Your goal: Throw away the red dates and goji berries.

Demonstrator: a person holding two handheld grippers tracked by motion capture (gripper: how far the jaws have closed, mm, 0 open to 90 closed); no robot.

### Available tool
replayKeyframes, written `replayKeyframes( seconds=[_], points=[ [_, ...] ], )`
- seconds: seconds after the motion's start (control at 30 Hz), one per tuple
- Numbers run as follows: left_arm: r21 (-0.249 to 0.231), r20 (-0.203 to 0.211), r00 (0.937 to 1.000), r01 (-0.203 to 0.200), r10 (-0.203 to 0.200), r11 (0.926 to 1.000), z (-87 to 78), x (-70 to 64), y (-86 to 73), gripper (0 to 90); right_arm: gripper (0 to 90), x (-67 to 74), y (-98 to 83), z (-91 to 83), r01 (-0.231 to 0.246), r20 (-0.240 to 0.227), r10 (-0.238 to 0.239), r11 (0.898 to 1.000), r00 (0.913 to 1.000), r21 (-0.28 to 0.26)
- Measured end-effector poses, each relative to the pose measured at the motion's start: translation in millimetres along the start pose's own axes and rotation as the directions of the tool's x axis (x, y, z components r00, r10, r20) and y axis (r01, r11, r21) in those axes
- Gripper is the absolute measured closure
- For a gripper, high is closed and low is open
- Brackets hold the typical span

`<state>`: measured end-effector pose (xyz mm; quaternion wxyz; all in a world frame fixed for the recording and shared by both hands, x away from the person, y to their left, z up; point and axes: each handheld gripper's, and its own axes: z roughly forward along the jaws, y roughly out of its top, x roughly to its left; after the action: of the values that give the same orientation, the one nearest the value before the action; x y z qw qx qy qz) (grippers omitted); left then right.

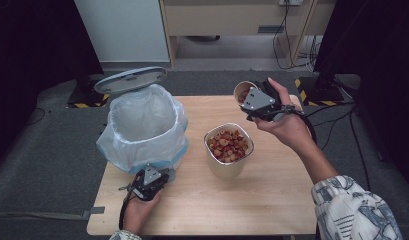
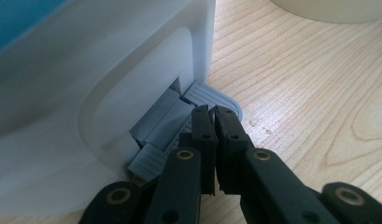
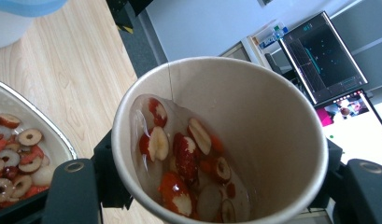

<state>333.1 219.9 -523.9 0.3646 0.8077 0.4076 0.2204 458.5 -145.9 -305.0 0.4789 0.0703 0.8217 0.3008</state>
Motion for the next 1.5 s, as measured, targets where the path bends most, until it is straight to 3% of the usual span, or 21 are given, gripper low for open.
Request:
replayKeyframes(
  seconds=[0.33, 0.57, 1.1, 1.37, 1.5],
  points=[
    [-0.001, 0.000, 1.0000, 0.000, 0.000, 1.0000, 0.1, -0.1, 0.0, 86.3, 30.0, 4.8, 1.4, -3.9, 0.087, 0.013, -0.087, 0.996, 0.9961, 0.008],
    [-0.001, 0.000, 1.0000, 0.000, 0.000, 1.0000, 0.1, -0.2, 0.0, 86.3, 30.0, 10.1, 5.4, -6.3, 0.159, 0.024, -0.160, 0.987, 0.9869, 0.020],
    [0.000, 0.001, 1.0000, 0.002, -0.002, 1.0000, 0.1, -0.3, 0.0, 86.3, 30.1, 5.0, 12.9, -9.6, 0.197, 0.032, -0.198, 0.980, 0.9797, 0.019],
    [0.000, 0.002, 1.0000, 0.002, -0.002, 1.0000, 0.1, -0.4, 0.0, 86.3, 30.2, -0.8, 18.5, -15.5, 0.244, 0.047, -0.245, 0.969, 0.9684, 0.027],
    [-0.001, 0.003, 1.0000, 0.005, -0.005, 1.0000, 0.1, -0.3, 0.0, 86.3, 30.3, -2.0, 21.0, -17.7, 0.282, 0.063, -0.284, 0.959, 0.9567, 0.038]
  ],
)
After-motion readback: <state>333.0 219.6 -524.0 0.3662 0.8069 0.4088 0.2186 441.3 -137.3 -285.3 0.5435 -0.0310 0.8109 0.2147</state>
